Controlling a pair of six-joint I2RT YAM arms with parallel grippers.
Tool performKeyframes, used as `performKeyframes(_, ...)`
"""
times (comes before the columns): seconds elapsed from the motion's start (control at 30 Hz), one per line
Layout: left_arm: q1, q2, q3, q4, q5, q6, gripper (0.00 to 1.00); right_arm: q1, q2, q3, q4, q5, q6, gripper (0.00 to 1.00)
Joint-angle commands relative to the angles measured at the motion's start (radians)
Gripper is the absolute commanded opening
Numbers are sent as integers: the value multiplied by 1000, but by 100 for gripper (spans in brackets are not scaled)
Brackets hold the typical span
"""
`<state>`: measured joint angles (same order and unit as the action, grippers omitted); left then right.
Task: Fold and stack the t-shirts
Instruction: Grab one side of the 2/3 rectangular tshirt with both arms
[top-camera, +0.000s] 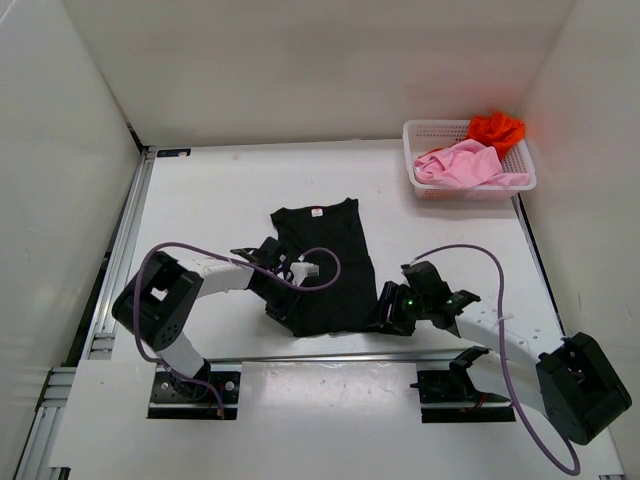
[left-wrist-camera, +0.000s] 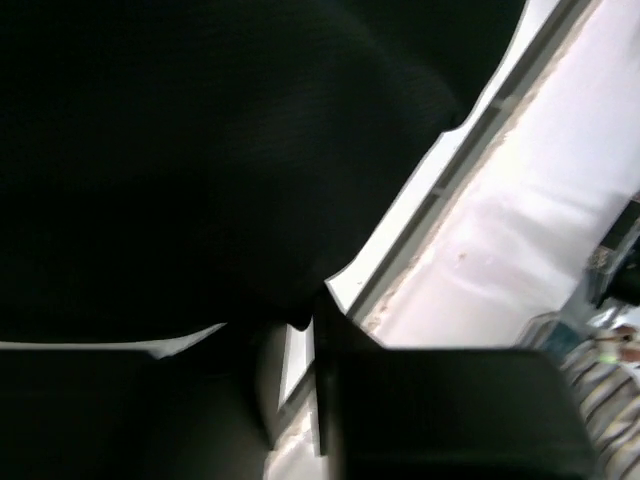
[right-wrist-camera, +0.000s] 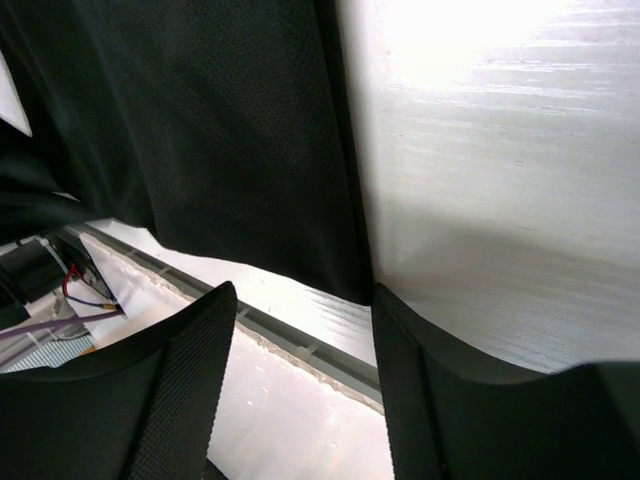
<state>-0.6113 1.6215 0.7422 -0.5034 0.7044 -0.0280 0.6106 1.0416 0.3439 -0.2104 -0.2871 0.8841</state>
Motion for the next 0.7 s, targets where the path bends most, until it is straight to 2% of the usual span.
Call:
performKeyframes(0.0, -2, 17, -27, 16, -62, 28, 22, 0, 35, -23, -26, 25, 26, 59)
performKeyframes(0.23, 7, -29, -37, 16, -62, 28, 14, 0, 116, 41, -61, 80, 35, 52)
performKeyframes(0.37, 96, -100, -112, 6, -74, 28, 11, 0, 109, 38, -109, 104, 35, 52)
performKeyframes(0.5, 117, -147, -158, -3, -83, 28, 11, 0, 78, -2, -109, 105, 35, 56)
performKeyframes(0.67, 117, -147, -158, -12, -83, 28, 11, 0, 92, -29, 26, 23, 95, 58)
